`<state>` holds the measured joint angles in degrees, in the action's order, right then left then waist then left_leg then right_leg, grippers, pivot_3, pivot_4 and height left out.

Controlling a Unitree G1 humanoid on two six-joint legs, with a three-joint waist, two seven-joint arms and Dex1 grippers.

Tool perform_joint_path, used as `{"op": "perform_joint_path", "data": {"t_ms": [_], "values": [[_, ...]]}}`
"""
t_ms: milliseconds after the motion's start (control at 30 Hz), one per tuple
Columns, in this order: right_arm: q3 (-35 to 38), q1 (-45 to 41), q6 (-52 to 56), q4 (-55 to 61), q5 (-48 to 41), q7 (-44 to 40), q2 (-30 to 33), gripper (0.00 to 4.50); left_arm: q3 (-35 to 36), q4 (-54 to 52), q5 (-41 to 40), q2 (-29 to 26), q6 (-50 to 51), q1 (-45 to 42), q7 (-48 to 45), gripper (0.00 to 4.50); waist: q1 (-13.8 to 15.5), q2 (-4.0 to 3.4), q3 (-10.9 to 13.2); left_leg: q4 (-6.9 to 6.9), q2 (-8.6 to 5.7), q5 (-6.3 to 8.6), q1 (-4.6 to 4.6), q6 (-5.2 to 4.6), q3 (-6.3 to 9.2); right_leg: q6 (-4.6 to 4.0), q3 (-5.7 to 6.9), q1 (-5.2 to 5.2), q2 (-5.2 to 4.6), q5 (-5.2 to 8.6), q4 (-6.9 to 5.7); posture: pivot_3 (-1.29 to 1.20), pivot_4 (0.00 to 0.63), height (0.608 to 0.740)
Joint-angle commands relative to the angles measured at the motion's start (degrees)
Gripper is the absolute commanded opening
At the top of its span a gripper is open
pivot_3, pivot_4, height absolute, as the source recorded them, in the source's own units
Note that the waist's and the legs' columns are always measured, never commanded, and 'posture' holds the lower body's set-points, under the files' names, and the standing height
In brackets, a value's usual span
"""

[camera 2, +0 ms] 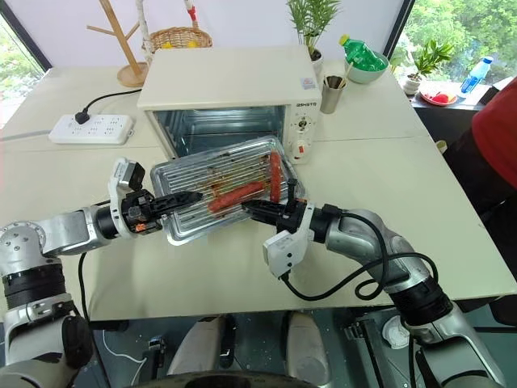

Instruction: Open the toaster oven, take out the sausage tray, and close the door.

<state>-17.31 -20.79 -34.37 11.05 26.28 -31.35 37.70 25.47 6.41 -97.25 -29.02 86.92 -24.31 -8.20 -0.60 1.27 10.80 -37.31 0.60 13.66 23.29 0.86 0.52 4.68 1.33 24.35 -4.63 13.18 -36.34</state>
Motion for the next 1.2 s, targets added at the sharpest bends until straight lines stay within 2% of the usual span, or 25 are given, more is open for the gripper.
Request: {"op": "perform_joint_path", "data": {"t_ms": [33,167,333,367,400,567,867,1067,1200], "values": [[1.8,0.25,-0.5,2.14,-1.11,0.72,0.11,0.0,-2.63,-0.3,-8.99,-1.99,-5.93,0.77,5.24,0.03,0.04,0.0,0.0,0.0,0.0,0.0,0.0,0.0,0.02,0.0,0.0,0.0,-0.02,0.0,0.0,0.0,0.15,0.74],[1.95,0.53,-0.56,2.46,-1.0,0.6,0.14,0.0,-7.07,-1.72,-15.38,-3.93,-11.07,2.48,9.18,0.03,0.06,0.0,0.0,0.01,-0.01,0.0,-0.01,0.01,0.07,-0.01,-0.04,0.0,-0.05,0.0,0.0,0.0,0.15,0.74],[2.18,1.07,0.12,2.84,-2.33,-0.5,0.5,0.0,-8.39,-1.74,-15.75,-3.27,-13.76,2.77,9.71,0.03,0.09,0.0,0.0,0.01,-0.15,-0.01,-0.01,0.01,-0.06,-0.02,-0.03,0.0,-0.03,0.0,0.01,0.0,0.15,0.74],[2.3,1.14,0.17,3.01,-2.51,-0.61,0.53,0.74,-8.5,-1.63,-15.75,-3.18,-14.1,2.78,9.81,0.0,0.09,0.0,0.0,0.01,-0.16,-0.01,-0.01,0.01,-0.08,-0.02,-0.03,0.0,-0.02,0.0,0.01,0.0,0.15,0.74],[2.41,1.17,0.19,3.15,-2.59,-0.73,0.54,1.03,-8.51,-1.51,-15.75,-3.0,-14.42,2.78,9.91,0.0,0.07,0.0,0.0,0.01,-0.16,-0.01,-0.01,0.01,-0.08,-0.02,-0.03,-0.01,-0.01,0.0,0.01,0.0,0.15,0.74],[3.09,1.58,-0.13,4.19,-2.73,-1.05,1.14,3.38,-7.97,-0.65,-15.75,-1.72,-15.57,2.9,10.37,0.0,0.06,0.0,0.0,0.01,-0.16,-0.01,-0.01,0.01,-0.09,-0.01,-0.03,-0.01,0.0,0.0,0.01,0.0,0.15,0.74],[7.12,8.04,0.52,9.48,-10.95,-4.31,6.43,3.38,-5.95,-0.47,-15.75,-1.25,-16.06,5.24,10.21,0.0,0.15,0.0,0.0,0.01,-0.17,-0.01,-0.01,0.01,-0.09,-0.01,-0.03,-0.04,0.0,0.01,0.04,0.0,0.15,0.74],[15.4,17.32,9.38,12.16,-20.9,-5.84,9.05,3.38,-0.04,-6.37,-15.75,-2.62,-16.28,12.04,8.21,0.0,0.07,0.0,-0.01,0.05,-0.1,0.0,-0.04,0.01,-0.09,-0.04,-0.03,-0.05,0.0,0.02,0.06,0.0,0.15,0.74],[19.22,19.15,18.16,9.43,-26.16,-6.36,8.12,3.38,4.89,-9.78,-15.75,-3.59,-17.57,16.84,7.45,0.0,0.13,0.0,-0.01,0.04,0.0,-0.01,-0.05,0.01,-0.12,-0.24,-0.03,-0.06,0.0,0.13,0.08,0.0,0.15,0.74]]}}
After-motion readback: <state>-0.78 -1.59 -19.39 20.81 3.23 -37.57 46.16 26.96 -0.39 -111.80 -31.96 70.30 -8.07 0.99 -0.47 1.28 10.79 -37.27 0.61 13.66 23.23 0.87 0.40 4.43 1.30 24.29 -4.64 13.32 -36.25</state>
